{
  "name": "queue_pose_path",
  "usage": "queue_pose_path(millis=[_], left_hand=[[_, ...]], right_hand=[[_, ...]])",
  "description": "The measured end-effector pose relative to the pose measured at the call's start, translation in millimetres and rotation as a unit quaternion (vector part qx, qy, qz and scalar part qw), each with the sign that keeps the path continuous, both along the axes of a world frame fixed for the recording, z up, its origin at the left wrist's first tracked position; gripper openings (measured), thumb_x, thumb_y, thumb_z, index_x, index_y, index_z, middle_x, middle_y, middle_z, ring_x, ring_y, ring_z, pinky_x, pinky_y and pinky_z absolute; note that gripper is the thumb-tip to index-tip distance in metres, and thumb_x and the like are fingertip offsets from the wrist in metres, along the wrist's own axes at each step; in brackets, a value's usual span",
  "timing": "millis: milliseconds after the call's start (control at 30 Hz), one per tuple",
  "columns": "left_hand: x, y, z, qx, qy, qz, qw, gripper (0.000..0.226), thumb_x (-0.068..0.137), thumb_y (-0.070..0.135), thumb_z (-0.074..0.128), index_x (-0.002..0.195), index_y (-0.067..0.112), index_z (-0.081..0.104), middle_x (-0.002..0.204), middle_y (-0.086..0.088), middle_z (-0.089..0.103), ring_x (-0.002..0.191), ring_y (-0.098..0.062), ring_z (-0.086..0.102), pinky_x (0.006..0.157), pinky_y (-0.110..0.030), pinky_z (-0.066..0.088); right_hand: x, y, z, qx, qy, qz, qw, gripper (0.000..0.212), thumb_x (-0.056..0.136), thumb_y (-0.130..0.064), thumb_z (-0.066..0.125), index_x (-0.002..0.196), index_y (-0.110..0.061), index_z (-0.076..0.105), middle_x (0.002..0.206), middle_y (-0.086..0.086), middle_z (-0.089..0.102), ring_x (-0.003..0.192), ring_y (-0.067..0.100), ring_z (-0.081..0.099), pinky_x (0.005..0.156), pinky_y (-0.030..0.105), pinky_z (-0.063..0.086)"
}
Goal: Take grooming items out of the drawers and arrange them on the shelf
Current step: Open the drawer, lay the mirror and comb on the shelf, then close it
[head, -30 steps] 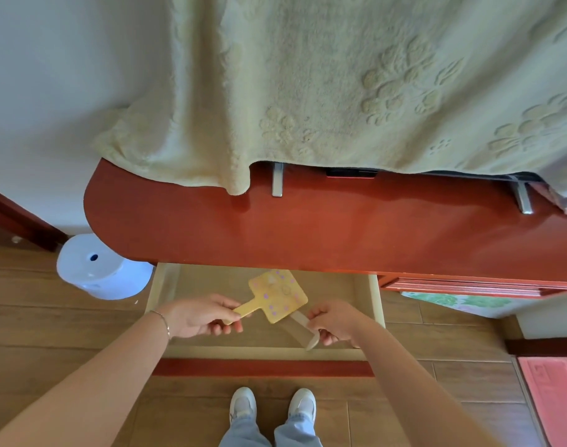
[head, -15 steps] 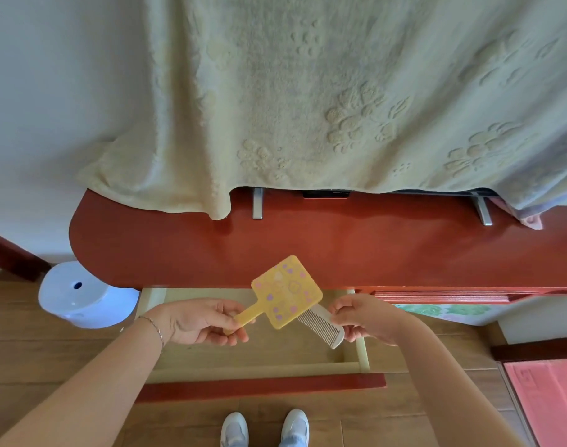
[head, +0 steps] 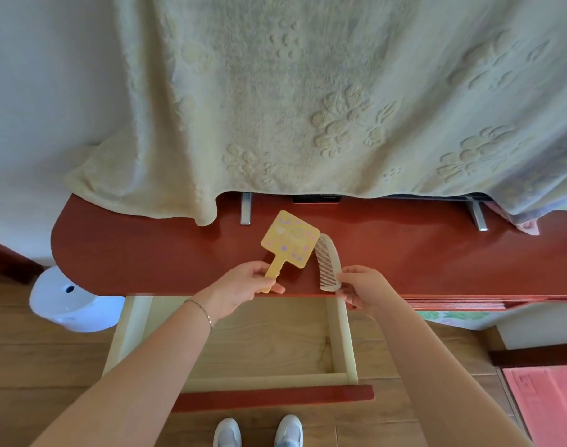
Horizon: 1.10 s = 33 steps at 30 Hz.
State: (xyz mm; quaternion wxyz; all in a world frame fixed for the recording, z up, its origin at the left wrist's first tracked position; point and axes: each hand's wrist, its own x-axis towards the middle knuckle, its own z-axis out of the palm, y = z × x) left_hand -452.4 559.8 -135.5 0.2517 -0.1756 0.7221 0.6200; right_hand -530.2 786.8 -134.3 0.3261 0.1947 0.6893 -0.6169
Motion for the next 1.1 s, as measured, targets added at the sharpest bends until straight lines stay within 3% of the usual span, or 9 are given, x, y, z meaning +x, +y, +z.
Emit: queue_pose_path(millis=[133, 233, 333, 467, 633, 733, 800, 933, 1100], left_hand=[[-13.4, 9.7, -5.5, -0.016, 0.005, 0.095, 0.995, 0.02, 0.088, 0.01, 0.051, 0.105, 0.017, 0.06, 0.089, 0.001, 0.074, 0.054, -0.007, 0.036, 0.052, -0.02, 0.028], [-22.3, 15.3, -9.7, 0.028, -0.003, 0.169, 0.985, 0.017, 0.089, 0.008, 0.053, 0.105, 0.011, 0.059, 0.09, -0.004, 0.073, 0.051, -0.008, 0.03, 0.051, -0.019, 0.026], [-29.5, 17.7, -11.9, 0.035, -0.004, 0.201, 0.979, 0.018, 0.089, 0.009, 0.054, 0.106, 0.012, 0.059, 0.093, -0.007, 0.071, 0.055, -0.008, 0.036, 0.054, -0.017, 0.033], [-35.6, 19.9, -18.9, 0.012, -0.001, 0.208, 0.978, 0.026, 0.085, 0.008, 0.06, 0.111, 0.01, 0.063, 0.09, -0.004, 0.065, 0.074, -0.012, 0.049, 0.067, -0.017, 0.043], [-39.6, 25.4, -23.7, -0.016, 0.012, 0.24, 0.97, 0.027, 0.086, 0.009, 0.06, 0.113, 0.008, 0.063, 0.099, -0.005, 0.062, 0.083, -0.013, 0.059, 0.067, -0.017, 0.048], [-41.3, 29.7, -25.2, -0.073, 0.022, 0.234, 0.969, 0.029, 0.086, 0.015, 0.06, 0.114, 0.009, 0.061, 0.094, -0.002, 0.063, 0.082, -0.015, 0.059, 0.073, -0.027, 0.049], [-41.6, 33.7, -26.0, -0.139, 0.035, 0.201, 0.969, 0.031, 0.086, 0.021, 0.06, 0.116, 0.013, 0.058, 0.084, 0.006, 0.061, 0.077, -0.012, 0.057, 0.069, -0.026, 0.046], [-42.8, 39.5, -26.2, -0.242, 0.039, 0.141, 0.959, 0.037, 0.085, 0.026, 0.059, 0.12, 0.016, 0.048, 0.071, 0.011, 0.055, 0.067, -0.004, 0.053, 0.053, -0.021, 0.037], [-44.8, 41.0, -28.3, -0.296, 0.024, 0.102, 0.949, 0.037, 0.083, 0.03, 0.06, 0.115, 0.016, 0.047, 0.088, 0.0, 0.066, 0.08, -0.016, 0.061, 0.062, -0.029, 0.047]], right_hand=[[-15.7, -7.7, -5.5, 0.023, 0.022, -0.004, 1.0, 0.007, 0.087, 0.006, 0.051, 0.089, 0.0, 0.054, 0.076, 0.016, 0.064, 0.059, 0.02, 0.062, 0.061, 0.029, 0.052], [-26.7, -13.4, -11.1, 0.05, 0.025, -0.007, 0.998, 0.006, 0.087, 0.003, 0.054, 0.086, -0.004, 0.056, 0.086, 0.016, 0.067, 0.069, 0.022, 0.065, 0.071, 0.034, 0.056], [-36.2, -17.4, -18.4, 0.063, 0.026, -0.015, 0.998, 0.007, 0.087, 0.001, 0.055, 0.085, -0.006, 0.055, 0.088, 0.016, 0.068, 0.067, 0.022, 0.065, 0.064, 0.031, 0.057], [-44.2, -22.5, -25.3, 0.133, 0.064, 0.03, 0.989, 0.008, 0.085, -0.003, 0.056, 0.082, -0.011, 0.058, 0.083, 0.011, 0.07, 0.061, 0.019, 0.065, 0.074, 0.04, 0.059], [-49.6, -28.1, -25.9, 0.177, 0.081, 0.052, 0.979, 0.008, 0.085, -0.005, 0.052, 0.085, -0.013, 0.056, 0.089, 0.01, 0.071, 0.058, 0.018, 0.067, 0.075, 0.04, 0.059], [-45.9, -30.5, -21.5, 0.237, 0.12, 0.109, 0.958, 0.023, 0.086, -0.012, 0.049, 0.109, -0.016, 0.051, 0.096, 0.007, 0.068, 0.06, 0.017, 0.067, 0.062, 0.03, 0.056], [-42.9, -32.7, -18.4, 0.265, 0.149, 0.14, 0.942, 0.039, 0.086, -0.013, 0.046, 0.124, -0.02, 0.044, 0.095, 0.004, 0.065, 0.064, 0.02, 0.069, 0.057, 0.026, 0.052], [-41.3, -36.0, -19.5, 0.294, 0.16, 0.161, 0.929, 0.052, 0.086, -0.011, 0.044, 0.137, -0.022, 0.037, 0.106, 0.006, 0.062, 0.072, 0.026, 0.068, 0.067, 0.034, 0.057], [-37.4, -36.6, -21.8, 0.309, 0.171, 0.164, 0.921, 0.051, 0.088, -0.016, 0.047, 0.138, -0.02, 0.037, 0.113, 0.008, 0.063, 0.084, 0.028, 0.067, 0.075, 0.039, 0.057]])
